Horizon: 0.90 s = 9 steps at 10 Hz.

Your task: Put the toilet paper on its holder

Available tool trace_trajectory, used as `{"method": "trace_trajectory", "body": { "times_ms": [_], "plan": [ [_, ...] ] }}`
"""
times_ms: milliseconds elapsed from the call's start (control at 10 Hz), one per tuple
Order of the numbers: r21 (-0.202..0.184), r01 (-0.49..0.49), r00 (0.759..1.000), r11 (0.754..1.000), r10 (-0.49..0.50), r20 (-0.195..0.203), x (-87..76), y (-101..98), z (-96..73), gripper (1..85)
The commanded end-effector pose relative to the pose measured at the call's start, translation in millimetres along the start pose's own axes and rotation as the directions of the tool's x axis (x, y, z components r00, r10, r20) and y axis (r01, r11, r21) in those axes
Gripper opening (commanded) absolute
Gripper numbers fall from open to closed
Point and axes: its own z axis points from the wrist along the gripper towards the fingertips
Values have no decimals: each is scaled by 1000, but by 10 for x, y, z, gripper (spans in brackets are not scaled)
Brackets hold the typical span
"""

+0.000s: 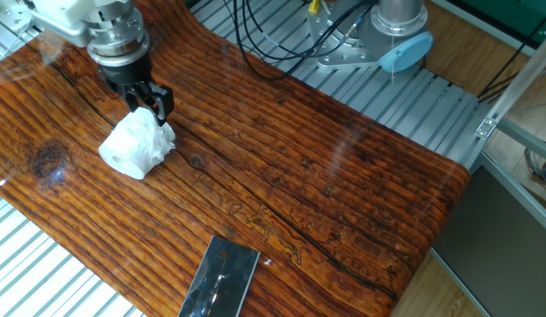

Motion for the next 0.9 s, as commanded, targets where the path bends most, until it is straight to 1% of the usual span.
{"method": "trace_trajectory", "body": {
  "times_ms": [0, 200, 300, 500, 600, 700, 800],
  "plan": [
    [-16, 31, 999, 999, -30, 28, -77, -55, 55, 610],
    [-41, 42, 998, 998, -41, 41, -78, -17, 73, 640],
    [-43, 45, 998, 998, -43, 45, -73, -24, 81, 647],
    [-60, 60, 996, 996, -56, 63, -96, -14, 179, 667],
    [-53, 65, 996, 996, -61, 65, -100, -41, 222, 680],
    [-38, 67, 996, 997, -64, 62, -87, -87, 231, 680],
    [-34, 68, 996, 997, -66, 62, -74, -110, 231, 690]
  ]
}}
